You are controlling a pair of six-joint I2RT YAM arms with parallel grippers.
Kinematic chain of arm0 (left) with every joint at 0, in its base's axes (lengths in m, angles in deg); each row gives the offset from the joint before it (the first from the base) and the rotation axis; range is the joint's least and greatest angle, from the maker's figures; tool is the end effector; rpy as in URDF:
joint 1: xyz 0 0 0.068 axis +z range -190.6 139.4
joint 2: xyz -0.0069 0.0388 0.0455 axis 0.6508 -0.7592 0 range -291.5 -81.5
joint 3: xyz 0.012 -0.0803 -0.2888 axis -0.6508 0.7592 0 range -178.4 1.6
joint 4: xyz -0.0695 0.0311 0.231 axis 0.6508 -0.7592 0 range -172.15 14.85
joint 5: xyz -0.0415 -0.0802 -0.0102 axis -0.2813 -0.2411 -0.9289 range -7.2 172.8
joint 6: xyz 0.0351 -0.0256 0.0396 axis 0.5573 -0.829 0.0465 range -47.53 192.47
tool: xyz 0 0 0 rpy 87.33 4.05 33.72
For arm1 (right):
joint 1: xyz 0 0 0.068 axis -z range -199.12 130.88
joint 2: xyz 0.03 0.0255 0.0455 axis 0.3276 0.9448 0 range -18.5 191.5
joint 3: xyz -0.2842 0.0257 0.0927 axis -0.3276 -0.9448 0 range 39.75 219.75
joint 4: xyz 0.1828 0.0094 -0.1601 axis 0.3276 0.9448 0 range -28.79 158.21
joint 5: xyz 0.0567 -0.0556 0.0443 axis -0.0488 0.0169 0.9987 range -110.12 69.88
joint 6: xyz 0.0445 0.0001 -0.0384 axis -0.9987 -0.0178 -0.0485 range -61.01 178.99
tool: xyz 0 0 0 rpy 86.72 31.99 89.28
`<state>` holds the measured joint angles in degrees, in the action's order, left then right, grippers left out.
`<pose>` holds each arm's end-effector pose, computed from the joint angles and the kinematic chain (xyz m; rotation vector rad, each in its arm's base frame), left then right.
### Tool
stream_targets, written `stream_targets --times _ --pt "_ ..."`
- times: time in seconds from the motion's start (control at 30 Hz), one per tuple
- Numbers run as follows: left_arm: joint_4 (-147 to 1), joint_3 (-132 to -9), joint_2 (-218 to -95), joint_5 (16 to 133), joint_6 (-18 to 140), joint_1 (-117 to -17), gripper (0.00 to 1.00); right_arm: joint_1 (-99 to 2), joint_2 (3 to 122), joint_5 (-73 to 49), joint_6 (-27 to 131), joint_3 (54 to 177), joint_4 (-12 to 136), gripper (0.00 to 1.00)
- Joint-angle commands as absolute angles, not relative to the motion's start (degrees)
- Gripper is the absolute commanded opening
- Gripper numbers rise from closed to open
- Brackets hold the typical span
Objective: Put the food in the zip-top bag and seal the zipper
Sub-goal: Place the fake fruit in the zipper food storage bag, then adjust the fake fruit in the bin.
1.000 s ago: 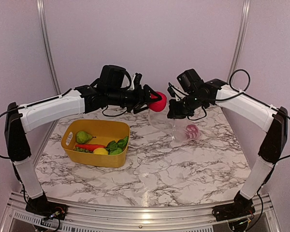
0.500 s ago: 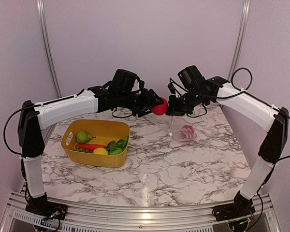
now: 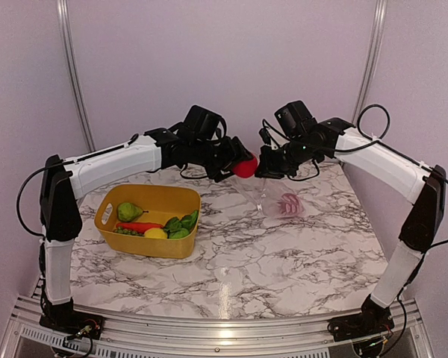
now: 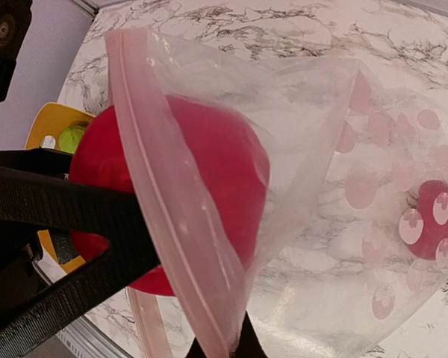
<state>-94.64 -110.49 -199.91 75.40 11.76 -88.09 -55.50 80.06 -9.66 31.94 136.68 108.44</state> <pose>0.3301 -0.3679 0.3546 -0.1708 2.2776 -1.2459 0.2907 0.2237 0.3686 -0.2929 2.5193 0.6974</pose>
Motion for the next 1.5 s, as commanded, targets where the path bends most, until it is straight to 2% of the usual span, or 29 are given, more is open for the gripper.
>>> stream_targets --times 0.0,0.17,0.27,0.3,0.87,1.1,1.47 --pt "-95.7 -112.9 -201.3 76.5 11.8 -88.4 0.76 -56.0 78.4 -8.9 30.9 138.7 107.4 0.02" --pt "-95.1 -114.0 -200.4 77.4 14.3 -88.3 0.82 -56.0 78.4 -10.3 30.6 139.5 107.7 0.02" --pt "-94.0 -113.9 -199.4 77.5 15.6 -88.3 0.97 -55.9 78.7 -11.8 30.8 140.8 108.7 0.02" --pt "-93.4 -113.9 -199.1 77.4 16.5 -88.3 0.99 -55.9 78.8 -12.1 30.8 141.3 109.0 0.02" --pt "-85.1 -114.2 -191.4 76.3 24.9 -88.5 0.99 -53.0 79.9 -12.8 30.4 144.3 109.4 0.02" --pt "-96.5 -115.0 -187.1 85.3 37.4 -88.5 0.99 -52.7 78.9 -12.6 30.8 142.4 109.0 0.02" --pt "-101.4 -88.5 -167.8 98.8 51.8 -87.5 0.99 -52.5 76.5 -12.3 31.1 139.1 107.7 0.02"
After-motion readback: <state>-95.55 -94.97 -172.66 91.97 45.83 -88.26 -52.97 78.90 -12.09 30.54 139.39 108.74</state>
